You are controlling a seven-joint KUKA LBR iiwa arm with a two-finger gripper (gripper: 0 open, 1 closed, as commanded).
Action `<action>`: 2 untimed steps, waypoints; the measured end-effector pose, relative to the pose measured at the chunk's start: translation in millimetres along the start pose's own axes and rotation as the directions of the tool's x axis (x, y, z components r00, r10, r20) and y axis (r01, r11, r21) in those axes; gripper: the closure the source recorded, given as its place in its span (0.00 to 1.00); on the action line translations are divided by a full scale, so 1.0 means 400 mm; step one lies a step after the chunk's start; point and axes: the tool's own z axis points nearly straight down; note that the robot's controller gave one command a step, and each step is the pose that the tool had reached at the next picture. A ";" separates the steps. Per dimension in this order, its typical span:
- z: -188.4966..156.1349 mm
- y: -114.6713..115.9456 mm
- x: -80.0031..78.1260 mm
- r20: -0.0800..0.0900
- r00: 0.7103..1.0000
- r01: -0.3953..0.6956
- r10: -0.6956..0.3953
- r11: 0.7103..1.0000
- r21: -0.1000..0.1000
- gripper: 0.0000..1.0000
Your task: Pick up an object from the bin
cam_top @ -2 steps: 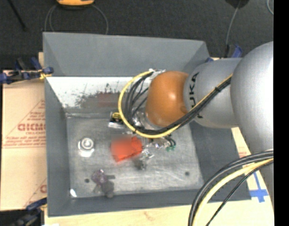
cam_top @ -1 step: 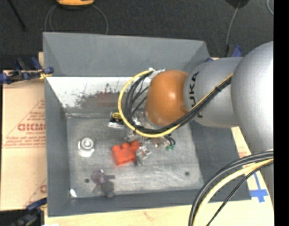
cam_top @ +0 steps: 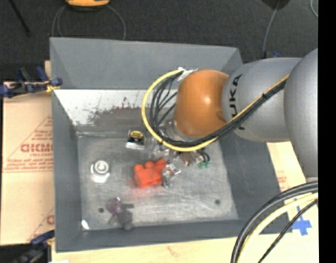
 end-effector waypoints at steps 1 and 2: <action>-0.055 -0.005 -0.003 -0.001 1.000 -0.005 0.005 1.000 0.000 1.00; -0.077 -0.009 -0.006 0.000 1.000 -0.009 0.009 1.000 0.000 1.00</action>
Offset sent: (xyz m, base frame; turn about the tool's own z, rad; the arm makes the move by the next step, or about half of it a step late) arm -0.0001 0.0000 0.0199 0.0000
